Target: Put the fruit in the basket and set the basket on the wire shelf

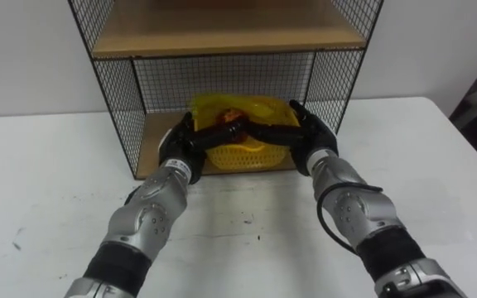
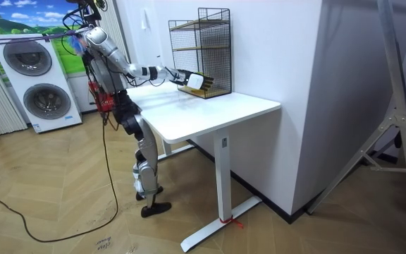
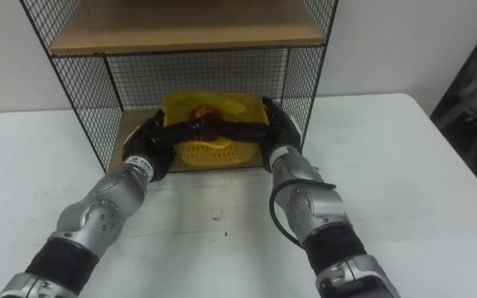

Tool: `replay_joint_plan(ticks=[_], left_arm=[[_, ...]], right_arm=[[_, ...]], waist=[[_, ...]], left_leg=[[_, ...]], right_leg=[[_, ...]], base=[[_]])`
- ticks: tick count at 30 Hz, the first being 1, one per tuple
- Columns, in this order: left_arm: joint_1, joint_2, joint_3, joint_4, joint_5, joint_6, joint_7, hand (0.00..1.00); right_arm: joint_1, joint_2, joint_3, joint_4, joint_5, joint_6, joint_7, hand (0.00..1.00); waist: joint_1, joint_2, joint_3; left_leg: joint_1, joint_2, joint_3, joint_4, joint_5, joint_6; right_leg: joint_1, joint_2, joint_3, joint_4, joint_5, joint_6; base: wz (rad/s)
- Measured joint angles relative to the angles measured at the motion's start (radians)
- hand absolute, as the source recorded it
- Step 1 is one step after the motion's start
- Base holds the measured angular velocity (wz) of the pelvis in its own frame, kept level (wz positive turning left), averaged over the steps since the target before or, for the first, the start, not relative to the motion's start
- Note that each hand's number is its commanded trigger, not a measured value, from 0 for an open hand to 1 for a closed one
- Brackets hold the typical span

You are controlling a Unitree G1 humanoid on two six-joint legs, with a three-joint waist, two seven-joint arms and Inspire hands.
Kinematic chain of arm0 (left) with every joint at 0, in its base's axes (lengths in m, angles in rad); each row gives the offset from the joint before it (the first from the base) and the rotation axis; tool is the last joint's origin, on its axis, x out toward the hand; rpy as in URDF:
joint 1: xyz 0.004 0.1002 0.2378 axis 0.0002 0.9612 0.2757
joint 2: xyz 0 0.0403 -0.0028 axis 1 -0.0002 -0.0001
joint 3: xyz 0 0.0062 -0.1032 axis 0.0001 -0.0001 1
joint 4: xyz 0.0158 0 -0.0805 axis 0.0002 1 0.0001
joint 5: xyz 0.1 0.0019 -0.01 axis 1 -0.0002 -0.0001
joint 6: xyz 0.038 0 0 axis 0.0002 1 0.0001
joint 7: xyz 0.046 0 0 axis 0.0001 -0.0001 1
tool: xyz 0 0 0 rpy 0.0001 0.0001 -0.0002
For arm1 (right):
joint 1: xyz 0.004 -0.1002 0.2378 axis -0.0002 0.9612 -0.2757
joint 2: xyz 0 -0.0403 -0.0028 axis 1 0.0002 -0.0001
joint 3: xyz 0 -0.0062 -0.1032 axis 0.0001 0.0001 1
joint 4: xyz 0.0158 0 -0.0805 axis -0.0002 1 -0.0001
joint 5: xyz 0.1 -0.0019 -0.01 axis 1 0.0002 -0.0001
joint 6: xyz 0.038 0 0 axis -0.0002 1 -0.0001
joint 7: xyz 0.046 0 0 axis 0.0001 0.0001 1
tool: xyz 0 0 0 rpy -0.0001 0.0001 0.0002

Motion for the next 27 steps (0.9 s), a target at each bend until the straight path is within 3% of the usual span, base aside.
replay_joint_plan(ticks=[22, 25, 27], left_arm=[[-0.017, -0.006, 0.005, 0.083, -0.035, -0.015, 0.000, 0.00], [-0.019, -0.003, 0.005, 0.080, -0.029, -0.015, 0.000, 0.00], [-0.019, 0.003, 0.005, 0.076, -0.029, -0.014, 0.002, 0.00]], right_arm=[[0.000, 0.010, -0.002, 0.079, -0.019, -0.015, 0.014, 0.00], [0.000, 0.010, -0.009, 0.073, -0.032, -0.015, 0.014, 0.00], [0.000, 0.009, -0.019, 0.068, -0.029, -0.015, 0.014, 0.00]], waist=[[-0.013, 0.022, -0.0041], [-0.013, 0.026, -0.0089], [-0.013, 0.033, -0.0203]], left_leg=[[0.043, -0.002, -0.023, -0.014, 0.005, -0.005], [0.040, -0.002, -0.023, -0.014, 0.005, -0.005], [0.028, -0.002, -0.021, -0.013, 0.008, -0.005]], right_leg=[[0.057, 0.001, -0.028, -0.035, 0.007, -0.002], [0.051, 0.001, -0.025, -0.034, 0.007, -0.002], [0.035, 0.001, -0.025, -0.033, 0.008, -0.003]], base=[[0.03], [0.00], [-0.02]])
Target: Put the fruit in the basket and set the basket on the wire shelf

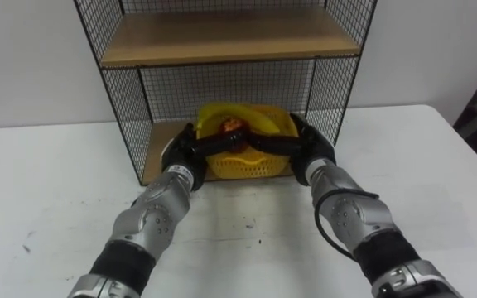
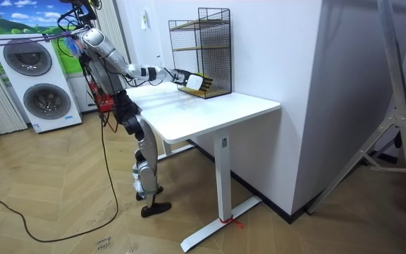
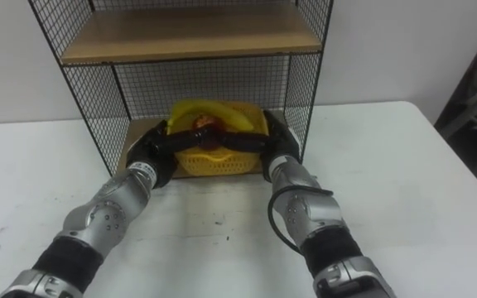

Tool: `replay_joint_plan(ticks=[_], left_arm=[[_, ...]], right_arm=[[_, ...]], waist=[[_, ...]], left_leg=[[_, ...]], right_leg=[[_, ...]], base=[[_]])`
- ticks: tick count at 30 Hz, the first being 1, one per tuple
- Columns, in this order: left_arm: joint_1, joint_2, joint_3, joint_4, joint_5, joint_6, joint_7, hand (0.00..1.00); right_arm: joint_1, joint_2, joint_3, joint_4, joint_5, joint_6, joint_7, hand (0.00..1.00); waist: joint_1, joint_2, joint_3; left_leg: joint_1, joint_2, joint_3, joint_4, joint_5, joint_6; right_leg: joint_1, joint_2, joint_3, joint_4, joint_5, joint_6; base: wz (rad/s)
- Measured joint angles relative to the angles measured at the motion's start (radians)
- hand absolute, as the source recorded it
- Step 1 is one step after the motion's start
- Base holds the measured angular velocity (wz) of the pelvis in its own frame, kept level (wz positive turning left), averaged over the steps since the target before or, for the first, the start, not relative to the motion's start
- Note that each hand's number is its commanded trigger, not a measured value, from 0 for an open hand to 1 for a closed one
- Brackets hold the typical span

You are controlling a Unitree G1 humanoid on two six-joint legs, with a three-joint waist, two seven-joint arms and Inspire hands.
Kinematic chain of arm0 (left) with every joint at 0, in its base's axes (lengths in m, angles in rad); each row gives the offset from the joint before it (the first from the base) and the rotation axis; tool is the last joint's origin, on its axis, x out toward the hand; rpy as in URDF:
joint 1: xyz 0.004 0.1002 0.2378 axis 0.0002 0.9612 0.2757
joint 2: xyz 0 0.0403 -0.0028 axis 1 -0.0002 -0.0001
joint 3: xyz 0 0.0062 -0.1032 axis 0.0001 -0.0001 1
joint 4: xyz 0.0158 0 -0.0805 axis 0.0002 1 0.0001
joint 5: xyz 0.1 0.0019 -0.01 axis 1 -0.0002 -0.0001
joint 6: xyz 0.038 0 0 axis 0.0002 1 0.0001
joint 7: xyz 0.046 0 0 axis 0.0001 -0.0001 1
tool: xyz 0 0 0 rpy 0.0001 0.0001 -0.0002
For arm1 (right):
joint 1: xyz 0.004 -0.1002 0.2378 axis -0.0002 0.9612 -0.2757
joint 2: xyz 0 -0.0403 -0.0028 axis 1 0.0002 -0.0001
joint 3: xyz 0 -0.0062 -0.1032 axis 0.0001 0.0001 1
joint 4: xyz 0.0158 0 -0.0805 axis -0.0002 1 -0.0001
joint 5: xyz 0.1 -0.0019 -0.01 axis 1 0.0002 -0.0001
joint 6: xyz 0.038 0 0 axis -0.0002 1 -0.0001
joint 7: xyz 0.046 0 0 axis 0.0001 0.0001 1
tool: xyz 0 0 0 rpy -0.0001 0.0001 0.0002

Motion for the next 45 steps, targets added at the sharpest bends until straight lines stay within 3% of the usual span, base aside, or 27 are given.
replay_joint_plan(ticks=[2, 7, 12, 19, 34, 45], left_arm=[[-0.001, 0.011, 0.000, -0.034, -0.006, 0.002, 0.008, 0.00], [-0.018, 0.023, 0.037, -0.097, -0.009, 0.012, 0.016, 0.00], [-0.023, 0.031, 0.060, -0.098, -0.009, 0.043, 0.016, 0.00], [-0.086, 0.051, 0.072, -0.100, -0.006, 0.046, 0.019, 0.00], [-0.087, 0.057, 0.073, -0.161, 0.002, 0.046, 0.018, 0.00], [-0.087, 0.091, 0.073, -0.162, 0.001, 0.047, 0.018, 0.00]], right_arm=[[0.000, -0.003, -0.012, -0.030, 0.007, 0.000, -0.004, 0.00], [-0.011, -0.011, -0.013, -0.098, 0.006, 0.001, -0.007, 0.00], [-0.011, -0.015, -0.027, -0.110, 0.005, 0.011, 0.014, 0.00], [-0.013, -0.020, -0.055, -0.156, -0.043, 0.016, 0.027, 0.00], [-0.015, -0.047, -0.062, -0.202, -0.057, 0.015, 0.060, 0.00], [-0.014, -0.066, -0.062, -0.201, -0.054, 0.015, 0.079, 0.00]], waist=[[-0.002, 0.005, -0.0051], [-0.005, 0.004, -0.0059], [-0.008, -0.002, -0.0083], [0.000, -0.018, -0.0042], [0.011, -0.021, -0.0018], [0.011, -0.021, -0.0001]], left_leg=[[-0.008, 0.000, 0.001, -0.002, 0.003, 0.000], [-0.004, -0.001, 0.006, -0.023, 0.016, -0.001], [0.001, -0.001, 0.007, -0.035, 0.021, -0.003], [-0.002, -0.001, 0.010, -0.036, 0.021, -0.003], [-0.001, -0.001, 0.011, -0.041, 0.021, -0.004], [-0.017, 0.000, 0.017, -0.053, 0.031, -0.005]], right_leg=[[-0.006, 0.000, 0.000, 0.001, 0.002, -0.001], [-0.016, -0.003, 0.003, 0.013, 0.002, -0.002], [-0.016, -0.003, 0.003, 0.014, 0.000, -0.004], [-0.020, -0.003, 0.005, 0.014, 0.000, -0.004], [-0.021, -0.003, 0.011, 0.011, 0.000, -0.004], [-0.038, 0.001, 0.015, -0.003, 0.009, -0.006]], base=[[0.00], [-0.02], [0.00], [0.00], [0.00], [0.00]])
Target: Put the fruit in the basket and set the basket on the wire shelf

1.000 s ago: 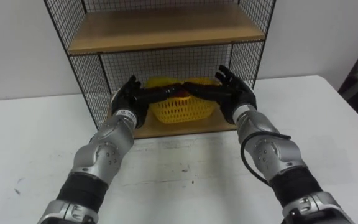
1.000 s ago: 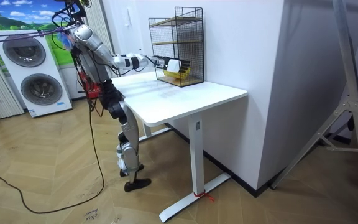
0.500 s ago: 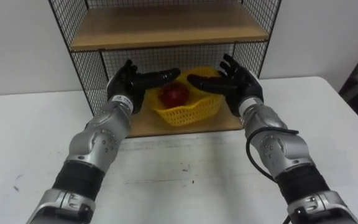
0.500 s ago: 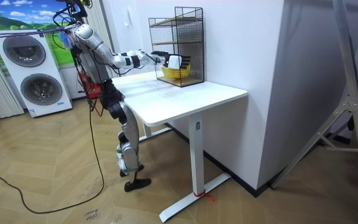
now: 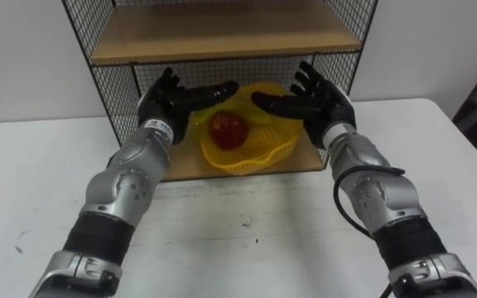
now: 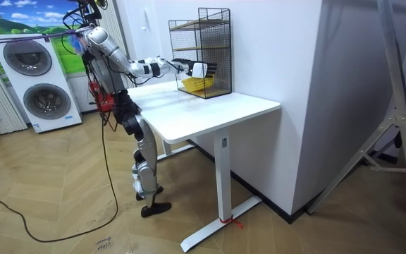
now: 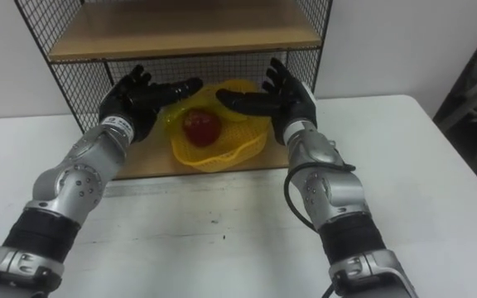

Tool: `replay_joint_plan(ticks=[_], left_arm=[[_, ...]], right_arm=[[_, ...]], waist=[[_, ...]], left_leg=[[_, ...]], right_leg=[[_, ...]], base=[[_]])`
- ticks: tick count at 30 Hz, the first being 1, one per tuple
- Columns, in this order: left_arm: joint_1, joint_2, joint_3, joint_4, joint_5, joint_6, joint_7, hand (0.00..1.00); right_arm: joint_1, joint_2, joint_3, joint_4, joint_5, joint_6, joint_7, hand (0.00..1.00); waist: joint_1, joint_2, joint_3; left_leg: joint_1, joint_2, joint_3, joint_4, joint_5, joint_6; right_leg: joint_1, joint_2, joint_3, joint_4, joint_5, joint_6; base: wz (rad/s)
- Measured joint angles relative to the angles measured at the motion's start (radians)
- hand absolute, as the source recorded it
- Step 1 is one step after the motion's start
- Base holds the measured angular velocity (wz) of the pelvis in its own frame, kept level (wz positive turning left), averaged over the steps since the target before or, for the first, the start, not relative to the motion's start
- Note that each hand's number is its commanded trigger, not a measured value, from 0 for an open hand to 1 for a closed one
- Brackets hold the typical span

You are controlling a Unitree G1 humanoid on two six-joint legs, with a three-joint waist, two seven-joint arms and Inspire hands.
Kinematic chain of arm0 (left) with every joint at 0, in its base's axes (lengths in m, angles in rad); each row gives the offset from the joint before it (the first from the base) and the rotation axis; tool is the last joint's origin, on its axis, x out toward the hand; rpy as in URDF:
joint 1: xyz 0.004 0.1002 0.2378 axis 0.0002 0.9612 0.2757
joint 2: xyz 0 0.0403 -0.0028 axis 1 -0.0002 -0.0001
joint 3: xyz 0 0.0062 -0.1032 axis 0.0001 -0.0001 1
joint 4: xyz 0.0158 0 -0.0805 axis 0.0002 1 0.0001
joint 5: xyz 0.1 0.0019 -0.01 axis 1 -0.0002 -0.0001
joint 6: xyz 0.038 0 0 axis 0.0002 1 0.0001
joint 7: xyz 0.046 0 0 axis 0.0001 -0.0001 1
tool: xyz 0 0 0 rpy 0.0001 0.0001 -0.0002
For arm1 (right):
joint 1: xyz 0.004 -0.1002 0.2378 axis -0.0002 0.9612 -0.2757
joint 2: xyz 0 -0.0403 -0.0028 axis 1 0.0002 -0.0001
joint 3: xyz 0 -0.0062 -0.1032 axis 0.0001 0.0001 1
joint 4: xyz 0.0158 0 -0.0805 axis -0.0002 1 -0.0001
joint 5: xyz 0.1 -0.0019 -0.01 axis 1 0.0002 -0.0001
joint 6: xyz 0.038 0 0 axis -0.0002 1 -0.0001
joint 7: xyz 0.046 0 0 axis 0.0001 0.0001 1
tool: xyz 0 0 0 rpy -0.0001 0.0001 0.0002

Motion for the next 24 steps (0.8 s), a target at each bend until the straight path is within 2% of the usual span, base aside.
replay_joint_plan(ticks=[9, 13, 20, 24], left_arm=[[0.000, 0.014, 0.000, 0.000, -0.003, 0.003, -0.003, 0.00], [0.001, 0.032, 0.002, 0.000, 0.000, 0.003, -0.007, 0.00], [0.022, 0.043, 0.100, -0.062, 0.001, -0.004, -0.028, 0.00], [0.062, 0.044, 0.102, -0.090, 0.002, -0.006, -0.052, 0.00]], right_arm=[[0.000, -0.002, 0.000, 0.000, -0.004, 0.000, 0.003, 0.00], [0.001, -0.006, 0.000, 0.000, -0.003, 0.000, 0.003, 0.00], [0.034, -0.023, -0.010, -0.099, -0.058, -0.003, 0.011, 0.00], [0.059, -0.024, -0.010, -0.117, -0.077, -0.015, 0.030, 0.00]], waist=[[0.000, 0.001, -0.0003], [0.002, 0.002, -0.0010], [0.003, 0.009, -0.0043], [0.001, 0.019, -0.0118]], left_leg=[[0.001, 0.000, -0.001, -0.003, 0.000, 0.000], [0.002, 0.000, 0.000, 0.001, 0.000, 0.000], [0.000, 0.000, -0.005, 0.003, 0.000, 0.000], [0.012, 0.000, -0.005, 0.002, 0.000, 0.000]], right_leg=[[0.000, 0.001, 0.001, 0.000, 0.000, 0.000], [0.000, 0.001, -0.001, 0.000, 0.000, 0.000], [0.002, -0.001, -0.009, 0.000, 0.000, 0.000], [0.011, -0.001, -0.006, 0.000, 0.000, 0.000]], base=[[0.00], [0.00], [0.02], [-0.01]])
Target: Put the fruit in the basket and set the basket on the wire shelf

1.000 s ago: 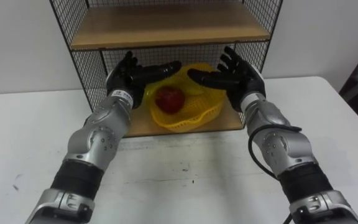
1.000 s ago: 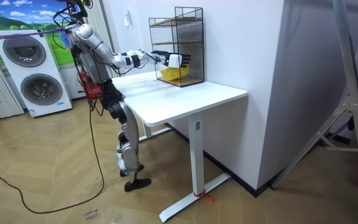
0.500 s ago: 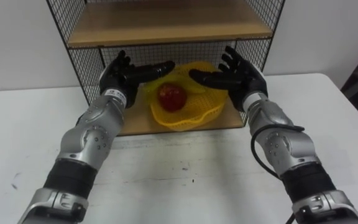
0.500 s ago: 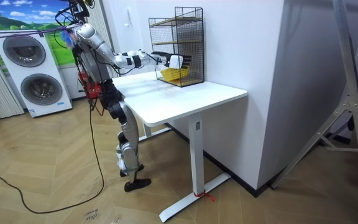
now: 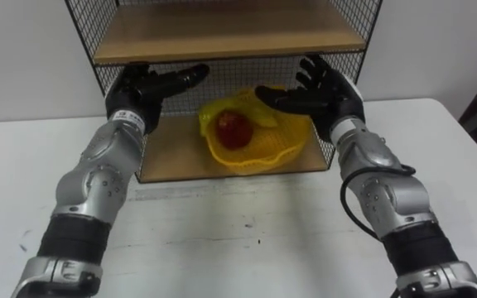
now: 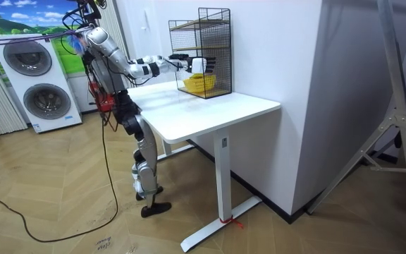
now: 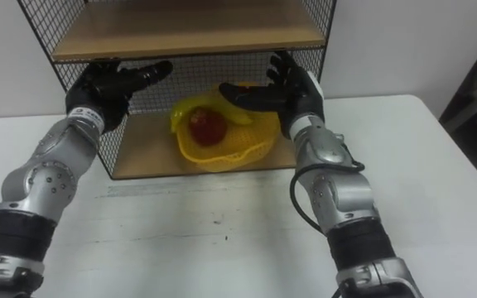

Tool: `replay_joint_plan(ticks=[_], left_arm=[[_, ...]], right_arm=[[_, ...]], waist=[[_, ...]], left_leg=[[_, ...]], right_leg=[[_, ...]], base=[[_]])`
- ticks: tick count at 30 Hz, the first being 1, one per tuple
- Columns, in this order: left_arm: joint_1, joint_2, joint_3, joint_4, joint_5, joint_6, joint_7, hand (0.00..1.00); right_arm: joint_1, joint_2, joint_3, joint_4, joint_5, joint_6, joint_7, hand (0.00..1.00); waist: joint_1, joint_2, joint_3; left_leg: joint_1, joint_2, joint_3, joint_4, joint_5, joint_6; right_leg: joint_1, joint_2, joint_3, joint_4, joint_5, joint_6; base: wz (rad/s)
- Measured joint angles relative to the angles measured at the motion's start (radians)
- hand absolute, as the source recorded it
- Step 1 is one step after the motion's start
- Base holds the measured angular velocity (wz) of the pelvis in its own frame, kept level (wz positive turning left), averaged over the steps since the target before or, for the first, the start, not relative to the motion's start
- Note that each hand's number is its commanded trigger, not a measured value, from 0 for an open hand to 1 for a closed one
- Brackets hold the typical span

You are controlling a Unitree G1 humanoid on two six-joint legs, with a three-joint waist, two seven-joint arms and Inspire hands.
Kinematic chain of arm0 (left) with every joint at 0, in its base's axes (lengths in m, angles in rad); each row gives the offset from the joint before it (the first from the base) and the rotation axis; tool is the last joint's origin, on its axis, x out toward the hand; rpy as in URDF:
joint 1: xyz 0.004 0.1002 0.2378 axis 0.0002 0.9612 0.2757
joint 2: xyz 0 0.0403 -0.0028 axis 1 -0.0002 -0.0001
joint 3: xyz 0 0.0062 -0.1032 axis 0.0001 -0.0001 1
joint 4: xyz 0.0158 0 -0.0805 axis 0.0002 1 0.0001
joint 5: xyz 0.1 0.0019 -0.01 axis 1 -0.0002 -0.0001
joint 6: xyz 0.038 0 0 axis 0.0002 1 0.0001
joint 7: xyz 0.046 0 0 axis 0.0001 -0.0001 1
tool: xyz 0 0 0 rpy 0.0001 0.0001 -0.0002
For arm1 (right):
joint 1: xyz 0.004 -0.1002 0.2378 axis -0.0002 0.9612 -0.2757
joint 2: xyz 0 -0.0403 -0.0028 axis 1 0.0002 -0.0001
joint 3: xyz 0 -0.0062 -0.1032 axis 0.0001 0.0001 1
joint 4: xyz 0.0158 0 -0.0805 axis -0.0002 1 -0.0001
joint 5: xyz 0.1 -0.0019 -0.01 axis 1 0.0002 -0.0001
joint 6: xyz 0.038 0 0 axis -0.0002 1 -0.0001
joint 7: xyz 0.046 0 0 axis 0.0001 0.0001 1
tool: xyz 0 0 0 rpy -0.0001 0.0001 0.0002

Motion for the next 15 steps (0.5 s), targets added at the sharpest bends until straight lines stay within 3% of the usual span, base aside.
replay_joint_plan(ticks=[7, 12, 15], left_arm=[[0.145, 0.000, 0.013, -0.224, 0.069, -0.002, -0.036, 0.00], [0.191, -0.001, 0.014, -0.275, 0.083, -0.007, -0.046, 0.00], [0.231, 0.001, 0.014, -0.303, 0.087, -0.011, -0.082, 0.00]], right_arm=[[0.157, -0.008, -0.029, -0.173, -0.135, -0.016, 0.017, 0.00], [0.219, -0.026, -0.030, -0.234, -0.222, -0.017, 0.039, 0.00], [0.258, -0.057, -0.031, -0.276, -0.233, -0.018, 0.061, 0.00]], waist=[[-0.001, 0.000, -0.0012], [-0.001, -0.013, -0.0007], [0.005, -0.021, -0.0003]], left_leg=[[0.011, 0.002, 0.009, -0.010, 0.000, 0.000], [0.023, 0.002, 0.011, -0.021, 0.001, -0.002], [0.022, 0.002, 0.013, -0.021, 0.001, -0.002]], right_leg=[[0.003, 0.003, 0.018, -0.001, -0.003, 0.001], [0.006, 0.004, 0.024, 0.000, -0.006, 0.000], [-0.002, 0.004, 0.027, 0.001, -0.006, 0.000]], base=[[-0.04], [-0.03], [-0.02]])
